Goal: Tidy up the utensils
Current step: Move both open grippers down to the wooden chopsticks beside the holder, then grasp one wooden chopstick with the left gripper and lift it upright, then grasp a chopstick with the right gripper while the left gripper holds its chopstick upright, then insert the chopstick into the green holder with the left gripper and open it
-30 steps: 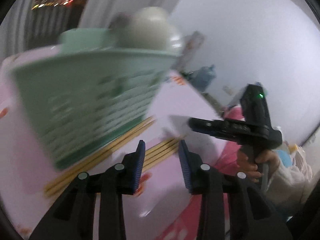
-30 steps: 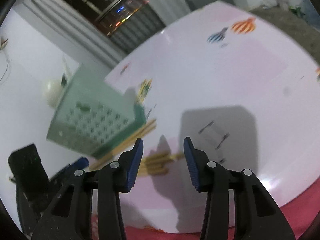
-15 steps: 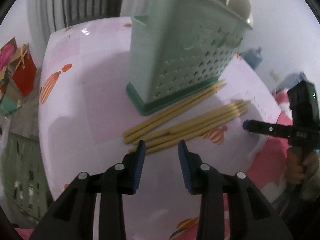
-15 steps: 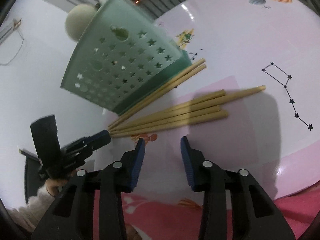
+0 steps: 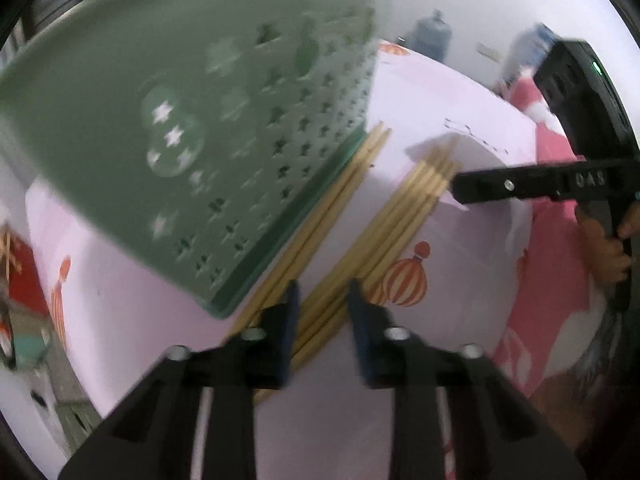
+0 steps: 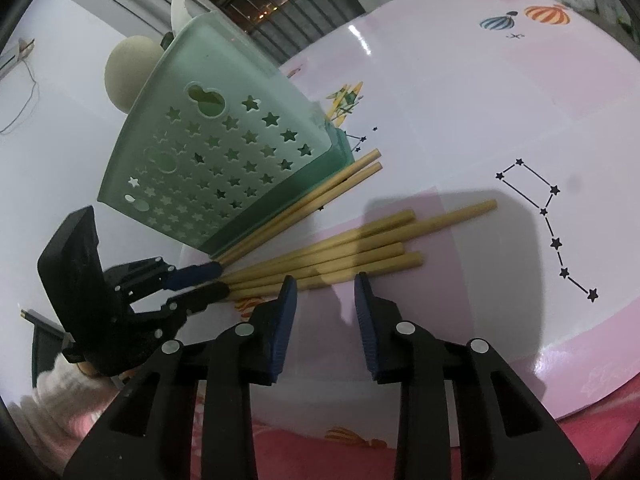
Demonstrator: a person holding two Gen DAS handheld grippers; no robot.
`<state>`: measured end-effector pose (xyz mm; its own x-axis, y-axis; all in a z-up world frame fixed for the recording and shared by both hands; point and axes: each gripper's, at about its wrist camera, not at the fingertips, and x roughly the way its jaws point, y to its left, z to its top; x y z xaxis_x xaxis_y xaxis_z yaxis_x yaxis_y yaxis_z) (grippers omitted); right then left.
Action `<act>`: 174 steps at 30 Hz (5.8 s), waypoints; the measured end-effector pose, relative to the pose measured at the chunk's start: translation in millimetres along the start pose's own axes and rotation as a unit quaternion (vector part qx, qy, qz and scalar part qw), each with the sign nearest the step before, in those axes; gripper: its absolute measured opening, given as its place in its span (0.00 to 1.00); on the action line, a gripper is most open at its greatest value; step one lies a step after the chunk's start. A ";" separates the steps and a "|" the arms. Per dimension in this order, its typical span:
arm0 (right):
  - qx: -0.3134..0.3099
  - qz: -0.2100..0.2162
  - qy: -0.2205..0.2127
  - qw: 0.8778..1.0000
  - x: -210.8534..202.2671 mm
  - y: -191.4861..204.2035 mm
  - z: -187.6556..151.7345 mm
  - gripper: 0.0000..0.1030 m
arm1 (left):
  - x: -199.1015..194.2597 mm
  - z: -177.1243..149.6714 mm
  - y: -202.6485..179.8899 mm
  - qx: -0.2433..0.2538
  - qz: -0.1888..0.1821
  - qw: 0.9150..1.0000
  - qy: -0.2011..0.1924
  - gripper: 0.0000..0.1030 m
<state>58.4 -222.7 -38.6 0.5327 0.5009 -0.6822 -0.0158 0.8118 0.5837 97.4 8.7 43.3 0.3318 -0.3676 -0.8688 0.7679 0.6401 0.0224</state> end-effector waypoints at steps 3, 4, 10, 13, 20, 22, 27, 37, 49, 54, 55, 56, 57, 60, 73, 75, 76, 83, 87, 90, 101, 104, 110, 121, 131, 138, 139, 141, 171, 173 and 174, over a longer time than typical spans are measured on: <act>0.001 0.002 0.000 1.000 -2.4 -2.6 1.6 0.29 | 1.5 1.7 -6.0 0.045 -0.002 0.999 0.014 0.11; 0.001 0.002 0.000 1.000 -2.8 -3.4 1.9 0.29 | 1.4 1.9 -7.5 0.057 -0.005 0.998 0.019 0.09; -0.004 -0.001 -0.002 1.000 -2.3 -2.4 2.1 0.29 | -8.2 -0.7 -9.3 0.081 0.008 0.996 0.025 0.06; -0.004 -0.001 -0.002 1.000 -1.9 -2.7 2.6 0.29 | -21.5 -2.7 -8.4 0.077 0.009 0.997 0.021 0.06; 0.002 0.001 0.000 1.000 -0.8 -3.0 2.2 0.29 | -49.4 -38.1 1.2 0.063 0.042 0.996 0.056 0.06; 0.004 0.000 0.000 1.000 -0.9 -3.0 2.0 0.29 | -52.2 -56.4 8.6 0.056 0.056 0.994 0.075 0.06; 0.002 -0.003 0.000 1.000 -0.7 -2.7 1.8 0.30 | -51.0 -78.6 26.7 0.019 0.068 0.993 0.094 0.07; -0.002 -0.007 -0.001 1.000 0.0 -0.3 1.0 0.30 | -61.5 -58.2 39.5 -0.038 0.034 0.998 0.046 0.11; 0.002 -0.003 0.000 1.000 0.4 -1.4 1.4 0.30 | -0.6 30.7 -2.7 -0.019 -0.019 0.999 -0.027 0.12; 0.005 0.002 0.000 1.000 0.9 -4.0 1.5 0.30 | 22.9 41.8 -14.9 0.023 -0.015 1.000 -0.009 0.12; 0.006 0.003 0.000 1.000 0.8 -4.9 1.6 0.30 | 25.8 44.2 -14.6 0.028 -0.014 1.000 -0.004 0.12; 0.007 0.004 0.000 1.000 0.8 -5.7 1.7 0.30 | 26.8 45.2 -14.4 0.029 -0.016 0.999 0.000 0.12; 0.008 0.005 0.001 1.000 0.8 -6.5 2.0 0.30 | 28.6 47.2 -13.9 0.032 -0.024 0.999 0.005 0.12; 0.009 0.005 0.001 1.000 0.5 -7.6 2.5 0.30 | 32.9 49.2 -20.8 0.057 -0.035 0.998 0.015 0.12; 0.002 -0.003 0.001 1.000 -0.3 -2.6 1.5 0.30 | 5.8 59.5 -35.5 0.074 -0.004 0.996 -0.059 0.05; -0.001 -0.006 0.000 1.000 -0.2 -1.7 1.0 0.30 | -10.3 57.2 -34.2 0.067 0.011 0.995 -0.074 0.05; -0.003 -0.007 0.000 1.000 0.1 -1.0 0.9 0.30 | -17.4 54.7 -33.4 0.063 0.017 0.995 -0.080 0.05; -0.017 -0.015 0.006 1.000 0.5 6.7 -0.7 0.32 | -86.7 34.0 -10.6 -0.021 0.064 0.988 -0.139 0.05; -0.004 -0.038 0.003 0.999 -2.1 4.3 3.9 0.32 | -118.9 17.7 2.0 -0.067 0.071 0.982 -0.164 0.05; -0.012 -0.077 -0.005 0.997 -2.5 4.8 10.2 0.32 | -128.7 7.5 2.7 -0.069 0.081 0.980 -0.168 0.05; -0.091 -0.220 0.007 0.971 20.5 31.2 25.9 0.27 | -136.2 -7.7 -5.6 -0.058 0.082 0.977 -0.187 0.05; -0.074 -0.225 0.016 0.971 21.7 31.0 26.4 0.22 | -137.3 -12.7 -2.1 -0.067 0.077 0.976 -0.192 0.05; -0.094 -0.263 0.018 0.960 25.0 31.2 27.7 0.15 | -136.7 -21.3 2.3 -0.072 0.072 0.974 -0.201 0.05; -0.129 -0.295 0.060 0.945 31.1 23.0 40.0 0.20 | -141.2 -26.3 8.1 -0.083 0.064 0.973 -0.208 0.06; -0.087 -0.290 0.050 0.952 26.3 17.2 37.9 0.11 | -143.3 -21.6 3.1 -0.080 0.061 0.970 -0.222 0.06; -0.018 -0.205 0.024 0.978 -2.6 5.4 35.5 0.03 | -153.4 -18.5 8.1 -0.104 0.043 0.963 -0.246 0.06; -0.019 -0.201 0.015 0.979 -8.2 8.2 35.4 0.03 | -153.4 -17.3 9.3 -0.109 0.039 0.962 -0.247 0.06; -0.028 -0.194 -0.006 0.981 -20.2 15.3 37.5 0.03 | -154.3 -15.3 10.7 -0.117 0.035 0.960 -0.251 0.06; -0.223 0.050 -0.330 0.916 -133.4 193.6 136.6 0.03 | -240.6 44.4 50.5 -0.194 0.090 0.864 -0.456 0.05; -0.226 0.059 -0.329 0.915 -126.1 197.6 142.5 0.03 | -223.3 48.6 55.2 -0.197 0.105 0.869 -0.442 0.05; -0.226 0.064 -0.332 0.914 -123.1 198.2 145.7 0.03 | -214.9 49.4 56.6 -0.200 0.114 0.870 -0.437 0.05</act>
<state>113.0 -167.3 225.2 0.8955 0.4295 -0.1164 -0.3817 0.8759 0.2950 96.6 90.5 255.7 0.8742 -0.4609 -0.1529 0.4338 0.8828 -0.1803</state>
